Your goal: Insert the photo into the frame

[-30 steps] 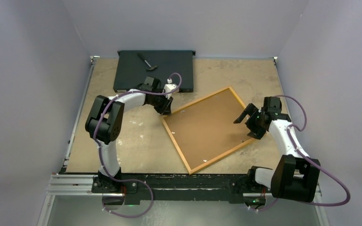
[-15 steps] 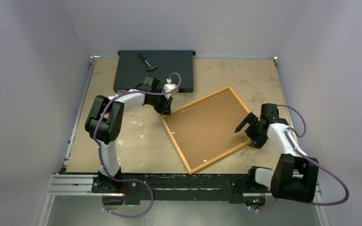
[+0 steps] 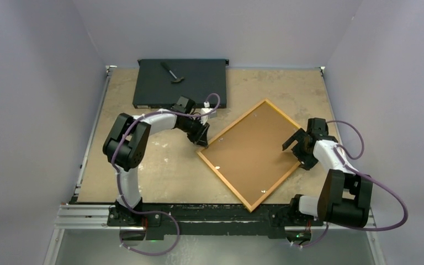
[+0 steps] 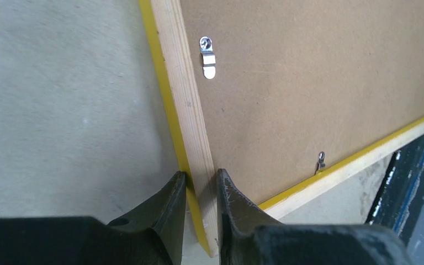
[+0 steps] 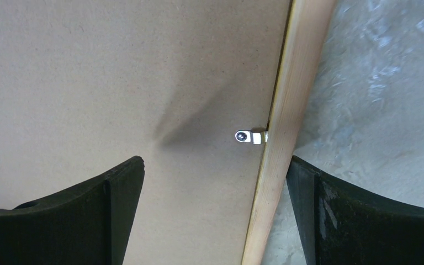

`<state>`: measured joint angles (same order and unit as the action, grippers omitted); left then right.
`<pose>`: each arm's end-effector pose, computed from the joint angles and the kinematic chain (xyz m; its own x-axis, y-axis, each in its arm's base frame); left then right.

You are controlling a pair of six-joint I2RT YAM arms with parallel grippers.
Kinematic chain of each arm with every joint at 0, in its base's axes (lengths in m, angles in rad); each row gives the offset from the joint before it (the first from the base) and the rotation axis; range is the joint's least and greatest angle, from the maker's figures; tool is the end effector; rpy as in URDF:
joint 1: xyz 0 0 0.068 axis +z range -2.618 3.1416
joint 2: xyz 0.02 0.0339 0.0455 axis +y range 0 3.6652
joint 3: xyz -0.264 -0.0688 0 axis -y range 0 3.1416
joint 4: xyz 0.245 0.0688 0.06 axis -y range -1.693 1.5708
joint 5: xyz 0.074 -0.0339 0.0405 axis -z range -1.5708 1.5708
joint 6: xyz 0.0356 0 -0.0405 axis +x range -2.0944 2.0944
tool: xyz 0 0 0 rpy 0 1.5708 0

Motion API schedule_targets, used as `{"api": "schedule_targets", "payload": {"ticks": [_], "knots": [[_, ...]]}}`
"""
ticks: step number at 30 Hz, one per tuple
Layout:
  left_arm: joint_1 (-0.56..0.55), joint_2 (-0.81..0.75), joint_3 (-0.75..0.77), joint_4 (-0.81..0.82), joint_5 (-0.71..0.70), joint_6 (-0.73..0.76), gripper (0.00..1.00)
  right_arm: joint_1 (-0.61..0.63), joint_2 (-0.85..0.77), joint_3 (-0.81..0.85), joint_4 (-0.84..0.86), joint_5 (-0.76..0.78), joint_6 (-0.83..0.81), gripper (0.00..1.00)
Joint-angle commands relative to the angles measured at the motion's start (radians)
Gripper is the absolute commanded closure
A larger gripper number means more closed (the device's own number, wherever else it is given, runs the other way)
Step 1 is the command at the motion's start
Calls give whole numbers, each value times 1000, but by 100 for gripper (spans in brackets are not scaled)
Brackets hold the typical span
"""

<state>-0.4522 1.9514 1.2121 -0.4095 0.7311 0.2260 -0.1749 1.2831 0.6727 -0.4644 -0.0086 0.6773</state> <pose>0.3321 -0.1877 0.1462 -0.6717 0.5118 -0.5357 0.7406 0.4468 -0.5018 0.2289 -0.0401 0.1790 -0.5684 0.7368 -0.3661 0.6752 0.6720 0.3041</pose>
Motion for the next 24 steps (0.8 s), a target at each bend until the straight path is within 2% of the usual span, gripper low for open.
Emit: {"api": "schedule_targets", "payload": {"ticks": [1, 8, 11, 18, 22, 24], "knots": [[-68, -15, -39, -91, 191, -14, 90, 17, -52, 80, 0, -49, 54, 1], [-66, -51, -49, -141, 212, 6, 85, 12, -113, 117, -81, 26, 37, 1], [-66, -67, -52, -151, 192, 15, 78, 11, -113, 95, -74, 12, 39, 1], [-66, -67, -70, -99, 184, -35, 77, 11, -57, -15, -3, -98, 41, 1], [-66, -88, -55, -99, 171, -46, 76, 11, -91, 25, -5, -95, 26, 1], [-62, -100, -17, -117, 154, -43, 72, 11, -112, 63, 5, -73, 12, 1]]}}
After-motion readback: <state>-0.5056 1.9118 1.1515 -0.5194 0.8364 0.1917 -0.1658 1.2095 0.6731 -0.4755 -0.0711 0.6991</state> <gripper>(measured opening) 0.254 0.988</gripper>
